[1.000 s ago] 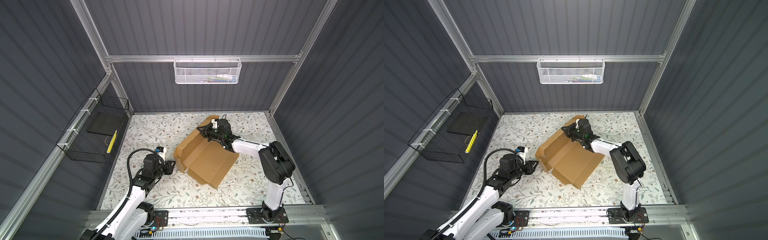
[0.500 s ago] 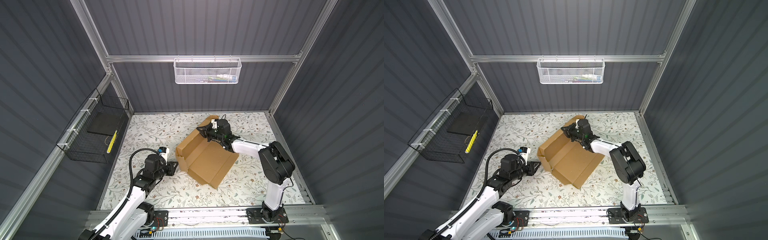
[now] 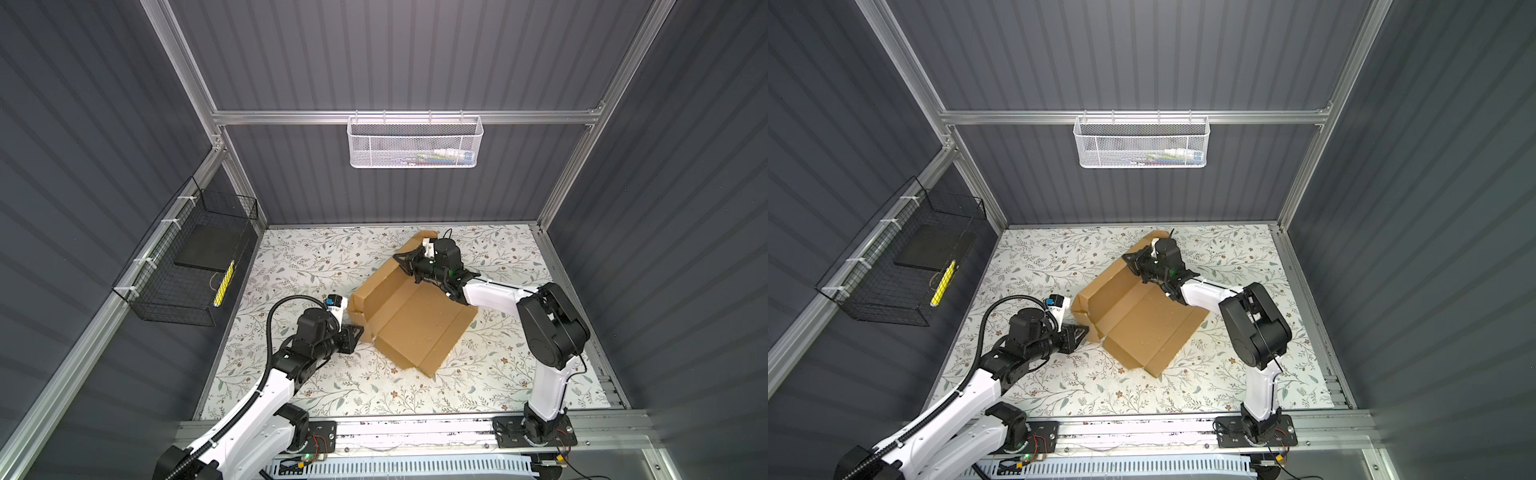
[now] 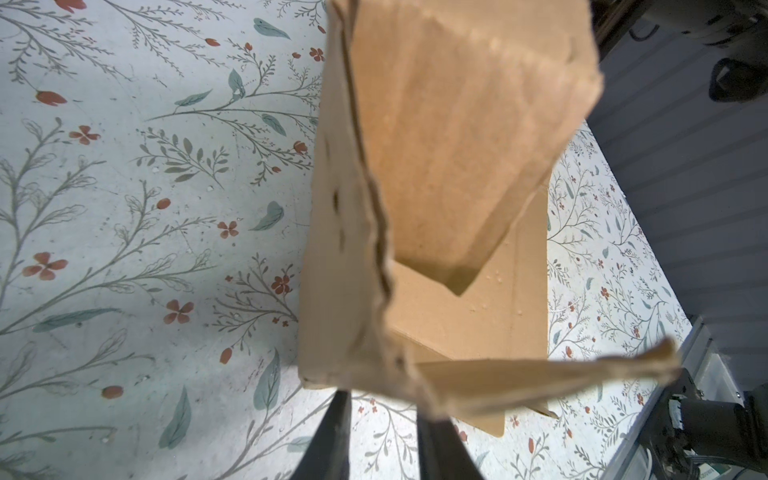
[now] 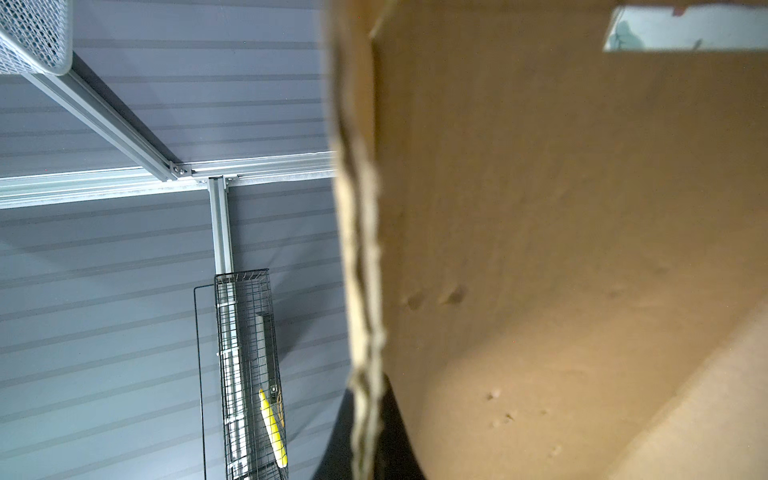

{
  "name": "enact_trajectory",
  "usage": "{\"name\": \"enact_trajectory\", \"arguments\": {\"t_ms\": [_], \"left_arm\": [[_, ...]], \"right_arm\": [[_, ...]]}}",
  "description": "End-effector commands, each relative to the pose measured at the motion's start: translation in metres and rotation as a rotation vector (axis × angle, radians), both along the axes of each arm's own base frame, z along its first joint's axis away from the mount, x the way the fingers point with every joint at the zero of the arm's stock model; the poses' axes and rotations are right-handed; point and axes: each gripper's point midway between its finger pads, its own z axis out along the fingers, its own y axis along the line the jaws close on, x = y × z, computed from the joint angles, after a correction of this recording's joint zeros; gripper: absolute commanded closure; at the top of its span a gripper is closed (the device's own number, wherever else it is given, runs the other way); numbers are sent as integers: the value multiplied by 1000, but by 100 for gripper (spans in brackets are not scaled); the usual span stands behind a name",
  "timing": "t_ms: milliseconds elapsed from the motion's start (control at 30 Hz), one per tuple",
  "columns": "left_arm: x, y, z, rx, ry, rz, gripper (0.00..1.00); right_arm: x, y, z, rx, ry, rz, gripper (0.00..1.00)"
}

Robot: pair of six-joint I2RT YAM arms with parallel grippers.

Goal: Fold the paper box

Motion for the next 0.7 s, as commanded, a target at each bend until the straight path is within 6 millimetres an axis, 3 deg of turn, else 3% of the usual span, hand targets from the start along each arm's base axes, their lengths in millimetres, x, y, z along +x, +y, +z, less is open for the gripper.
{"name": "enact_trajectory", "arguments": {"t_ms": [0, 233, 667], "left_arm": [[15, -8, 23, -23, -72, 1, 73], [19, -2, 19, 30, -66, 39, 74], [21, 15, 21, 99, -75, 115, 67]], "right_arm": [[0, 4, -3, 8, -5, 6, 93], [0, 5, -2, 11, -6, 6, 93], [0, 4, 1, 13, -11, 6, 93]]}}
